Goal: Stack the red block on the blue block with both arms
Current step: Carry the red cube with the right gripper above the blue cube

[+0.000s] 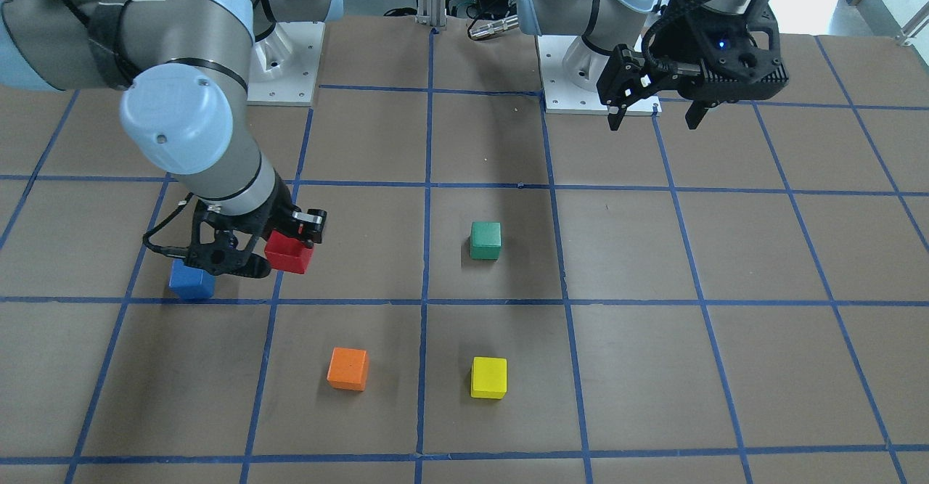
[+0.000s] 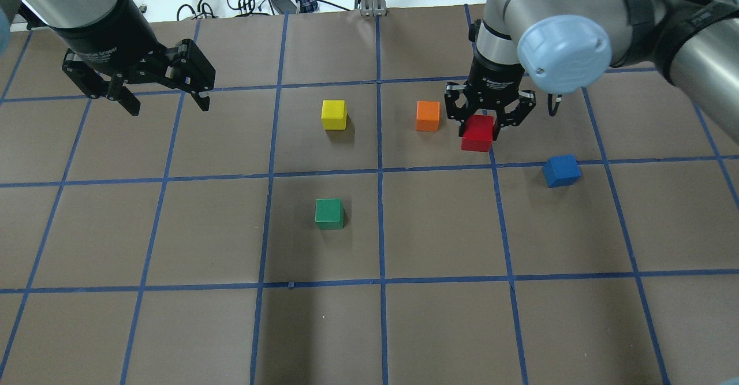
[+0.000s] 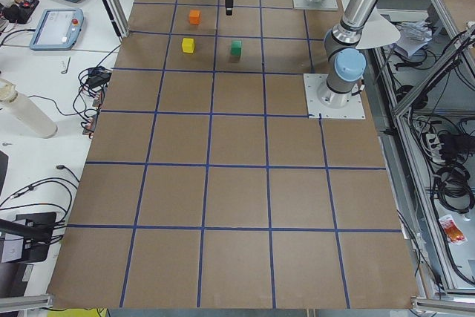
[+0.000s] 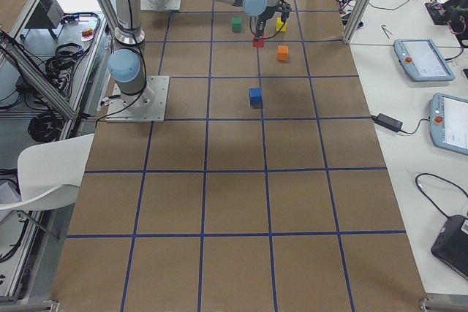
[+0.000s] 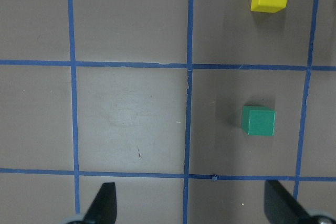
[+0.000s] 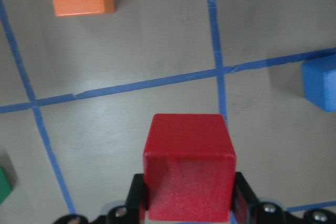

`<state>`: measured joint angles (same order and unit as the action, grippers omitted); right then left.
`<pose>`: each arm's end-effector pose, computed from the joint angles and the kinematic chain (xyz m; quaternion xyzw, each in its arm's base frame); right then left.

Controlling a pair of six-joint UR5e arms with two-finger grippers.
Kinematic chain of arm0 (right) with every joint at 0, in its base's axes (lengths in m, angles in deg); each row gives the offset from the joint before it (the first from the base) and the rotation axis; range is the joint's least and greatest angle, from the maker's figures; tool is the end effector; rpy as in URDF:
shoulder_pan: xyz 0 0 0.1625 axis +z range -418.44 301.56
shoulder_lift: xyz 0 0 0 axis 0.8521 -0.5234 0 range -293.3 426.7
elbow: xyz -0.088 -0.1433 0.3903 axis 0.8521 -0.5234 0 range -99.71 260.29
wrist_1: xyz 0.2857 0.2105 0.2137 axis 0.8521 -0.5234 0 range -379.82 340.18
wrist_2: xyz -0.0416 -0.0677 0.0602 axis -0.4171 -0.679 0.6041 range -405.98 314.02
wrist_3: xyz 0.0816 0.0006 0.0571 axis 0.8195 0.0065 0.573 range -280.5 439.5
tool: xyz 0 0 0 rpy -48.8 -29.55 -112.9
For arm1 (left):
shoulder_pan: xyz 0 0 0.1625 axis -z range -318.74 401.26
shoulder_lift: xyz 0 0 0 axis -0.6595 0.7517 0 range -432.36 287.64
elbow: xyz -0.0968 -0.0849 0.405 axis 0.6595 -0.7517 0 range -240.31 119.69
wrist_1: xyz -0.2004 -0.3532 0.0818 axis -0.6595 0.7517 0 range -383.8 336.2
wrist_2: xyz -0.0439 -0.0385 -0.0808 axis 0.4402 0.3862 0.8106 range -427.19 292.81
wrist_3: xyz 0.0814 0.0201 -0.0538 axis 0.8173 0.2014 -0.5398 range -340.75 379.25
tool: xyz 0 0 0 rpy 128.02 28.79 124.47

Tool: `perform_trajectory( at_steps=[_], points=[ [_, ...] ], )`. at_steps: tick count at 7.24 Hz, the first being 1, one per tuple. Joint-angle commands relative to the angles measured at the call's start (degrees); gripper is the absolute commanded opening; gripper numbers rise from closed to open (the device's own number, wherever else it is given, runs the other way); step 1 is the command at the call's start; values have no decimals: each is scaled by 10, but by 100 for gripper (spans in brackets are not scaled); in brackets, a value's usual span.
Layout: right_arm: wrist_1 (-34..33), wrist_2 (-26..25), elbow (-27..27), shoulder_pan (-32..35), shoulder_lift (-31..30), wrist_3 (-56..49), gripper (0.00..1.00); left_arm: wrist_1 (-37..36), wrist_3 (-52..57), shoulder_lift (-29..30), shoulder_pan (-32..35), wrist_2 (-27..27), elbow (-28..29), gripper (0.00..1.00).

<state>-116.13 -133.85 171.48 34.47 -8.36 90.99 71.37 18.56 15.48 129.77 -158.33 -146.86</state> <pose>0.1656 -0.5600 0.3490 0.0761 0.9932 0.0873 0.0076 -0.1190 -0.4781 0.5268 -0.0191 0.9998 -0.0038 0.0100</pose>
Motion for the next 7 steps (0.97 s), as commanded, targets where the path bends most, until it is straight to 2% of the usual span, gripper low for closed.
perform_trajectory(
  at_steps=[1, 4, 6, 7],
  points=[
    [28, -13, 4, -72, -8, -125, 0, -2, 0, 1, 3, 0, 0, 100],
    [13, -14, 41, -161, -4, -292, 0, -2, -2, 4, 4, 1, 0, 100],
    [-18, -60, 44, -172, 9, -353, 0, -2, -2, 6, 5, 1, 1, 100],
    [-32, -66, 44, -175, 19, -370, 0, -2, -2, 7, 5, 1, 1, 100]
  ],
)
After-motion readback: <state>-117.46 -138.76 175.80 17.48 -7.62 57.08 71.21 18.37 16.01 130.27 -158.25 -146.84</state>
